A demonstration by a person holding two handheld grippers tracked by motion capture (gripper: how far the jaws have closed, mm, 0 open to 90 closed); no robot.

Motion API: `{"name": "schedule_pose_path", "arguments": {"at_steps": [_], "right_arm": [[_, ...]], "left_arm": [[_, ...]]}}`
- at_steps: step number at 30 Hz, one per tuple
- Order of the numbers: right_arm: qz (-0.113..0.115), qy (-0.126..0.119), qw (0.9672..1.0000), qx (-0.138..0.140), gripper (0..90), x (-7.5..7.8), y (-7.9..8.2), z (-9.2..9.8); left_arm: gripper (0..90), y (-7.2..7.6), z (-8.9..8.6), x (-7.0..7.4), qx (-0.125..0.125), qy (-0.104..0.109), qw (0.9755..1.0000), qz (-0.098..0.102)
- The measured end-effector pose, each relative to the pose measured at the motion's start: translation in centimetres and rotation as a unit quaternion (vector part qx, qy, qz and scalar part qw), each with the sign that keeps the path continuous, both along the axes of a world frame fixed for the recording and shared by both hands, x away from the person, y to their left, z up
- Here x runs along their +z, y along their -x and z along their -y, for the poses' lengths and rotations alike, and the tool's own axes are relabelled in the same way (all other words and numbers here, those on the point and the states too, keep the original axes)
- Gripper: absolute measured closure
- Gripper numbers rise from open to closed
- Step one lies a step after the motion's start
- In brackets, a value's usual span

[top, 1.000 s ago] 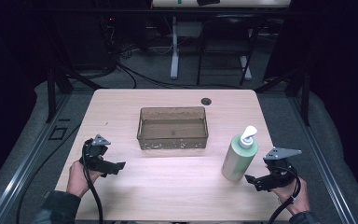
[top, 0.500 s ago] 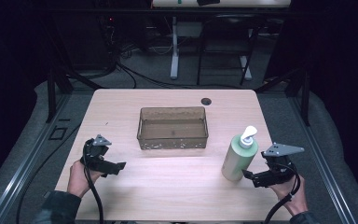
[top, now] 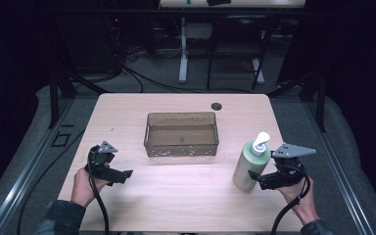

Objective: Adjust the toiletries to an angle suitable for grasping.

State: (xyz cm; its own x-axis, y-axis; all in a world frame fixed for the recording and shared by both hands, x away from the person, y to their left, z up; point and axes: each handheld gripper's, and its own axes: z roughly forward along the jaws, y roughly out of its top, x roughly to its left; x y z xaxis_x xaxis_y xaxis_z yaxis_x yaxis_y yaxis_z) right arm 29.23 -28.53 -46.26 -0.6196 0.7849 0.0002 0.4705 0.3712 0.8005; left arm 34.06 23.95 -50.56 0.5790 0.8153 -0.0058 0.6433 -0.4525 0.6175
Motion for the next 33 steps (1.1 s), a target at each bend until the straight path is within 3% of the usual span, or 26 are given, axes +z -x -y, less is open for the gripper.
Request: {"name": "schedule_pose_path", "arguments": {"at_steps": [8, 14, 33], "right_arm": [[0.010, -0.003, 0.9999, -0.004, 1.0, 0.4, -0.6, -0.5], [0.027, -0.005, 0.9996, -0.002, 11.4, 0.7, -0.8, -0.8], [0.031, -0.010, 0.9994, -0.008, 12.1, 0.5, -1.2, -2.0]], "left_arm": [[0.0, 0.0, 0.0, 0.0, -0.003, -0.001, 1.0000, 0.000], [0.0, 0.0, 0.0, 0.0, -0.004, -0.001, 1.0000, -0.001], [0.0, 0.0, -0.1, 0.1, -0.001, -0.001, 1.0000, 0.004]]}}
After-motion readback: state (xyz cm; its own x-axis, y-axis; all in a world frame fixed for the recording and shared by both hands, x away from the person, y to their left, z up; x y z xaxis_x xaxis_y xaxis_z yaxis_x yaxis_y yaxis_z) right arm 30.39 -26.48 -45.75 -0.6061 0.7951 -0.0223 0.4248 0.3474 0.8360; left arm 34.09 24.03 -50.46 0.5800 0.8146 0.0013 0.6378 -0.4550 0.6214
